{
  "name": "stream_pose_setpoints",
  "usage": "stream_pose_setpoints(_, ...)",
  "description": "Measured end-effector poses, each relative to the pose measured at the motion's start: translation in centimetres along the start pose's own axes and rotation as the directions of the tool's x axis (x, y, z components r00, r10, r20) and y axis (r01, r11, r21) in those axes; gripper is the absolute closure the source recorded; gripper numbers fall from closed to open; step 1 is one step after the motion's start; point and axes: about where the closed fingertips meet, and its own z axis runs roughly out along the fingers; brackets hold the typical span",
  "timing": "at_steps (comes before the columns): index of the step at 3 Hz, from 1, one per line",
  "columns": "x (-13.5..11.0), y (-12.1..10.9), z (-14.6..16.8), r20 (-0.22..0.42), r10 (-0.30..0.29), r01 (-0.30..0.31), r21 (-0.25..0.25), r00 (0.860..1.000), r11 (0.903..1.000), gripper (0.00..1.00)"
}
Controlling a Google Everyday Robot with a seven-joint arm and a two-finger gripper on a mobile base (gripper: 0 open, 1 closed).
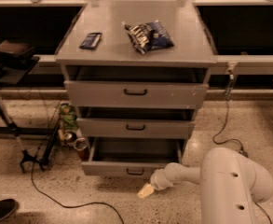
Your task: Close bottom drawer
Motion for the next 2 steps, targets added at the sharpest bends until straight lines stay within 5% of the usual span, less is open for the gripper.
stream_pose_setpoints(2, -5.3, 0.5, 1.5, 0.052, -0.068, 0.069, -0.013, 0.996, 0.9975, 0.00)
